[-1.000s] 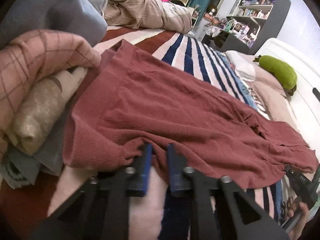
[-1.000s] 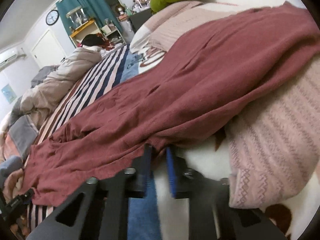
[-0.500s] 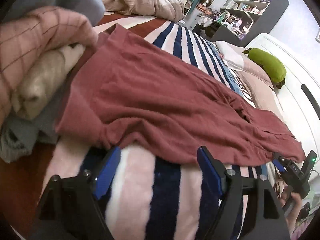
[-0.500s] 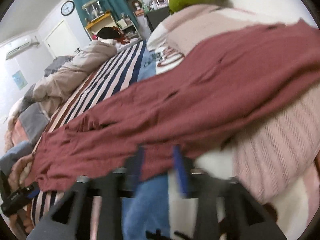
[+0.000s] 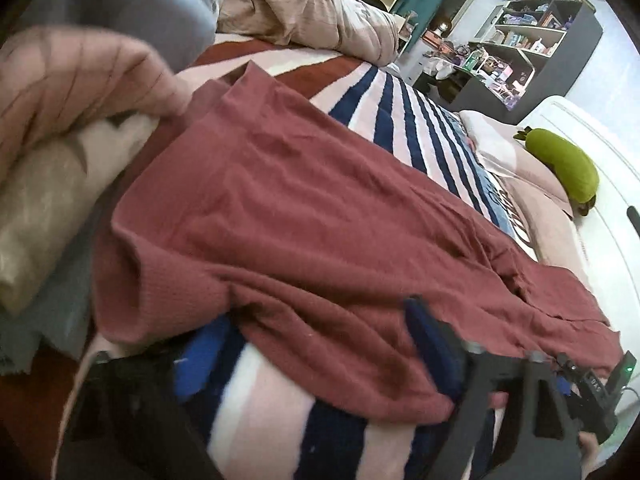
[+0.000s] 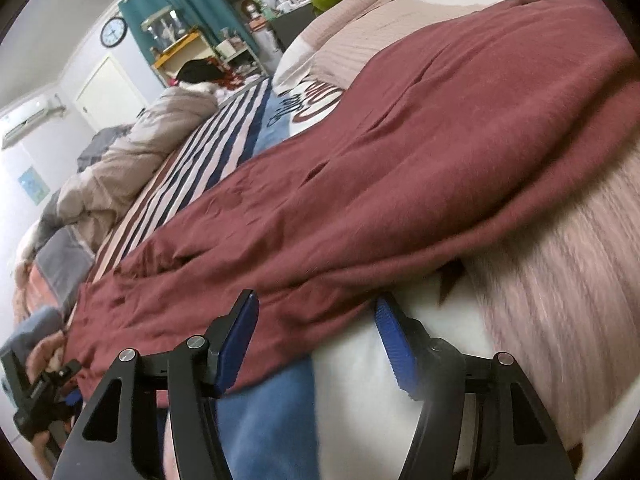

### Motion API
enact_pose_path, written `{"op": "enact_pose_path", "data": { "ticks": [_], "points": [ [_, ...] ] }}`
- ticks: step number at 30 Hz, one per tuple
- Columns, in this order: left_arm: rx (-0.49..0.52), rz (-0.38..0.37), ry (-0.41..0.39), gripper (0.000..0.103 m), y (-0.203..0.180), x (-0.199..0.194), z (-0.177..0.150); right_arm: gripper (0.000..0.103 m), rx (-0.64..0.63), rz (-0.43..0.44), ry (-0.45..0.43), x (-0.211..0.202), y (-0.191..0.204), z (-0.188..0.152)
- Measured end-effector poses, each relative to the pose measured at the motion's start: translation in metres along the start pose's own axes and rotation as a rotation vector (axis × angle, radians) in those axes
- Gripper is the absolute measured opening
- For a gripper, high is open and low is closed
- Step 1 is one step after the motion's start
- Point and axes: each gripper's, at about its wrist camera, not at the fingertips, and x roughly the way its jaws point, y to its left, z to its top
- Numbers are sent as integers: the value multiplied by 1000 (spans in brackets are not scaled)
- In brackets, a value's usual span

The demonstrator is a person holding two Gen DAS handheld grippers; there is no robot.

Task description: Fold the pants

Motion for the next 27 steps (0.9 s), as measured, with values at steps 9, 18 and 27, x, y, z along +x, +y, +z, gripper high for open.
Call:
{"op": "enact_pose_path", "data": {
  "ticks": [9,18,27],
  "points": [
    [15,-52,-98,4,0,-39,10,3,-54,21,-82,-25,12,10],
    [140,-39,-198,4,-24,-69,50,2,-210,56,-178,-54,50,50],
    [257,58,-193,4,-51,-22,104,2,-322,24,-119,0,76,114]
  ]
}}
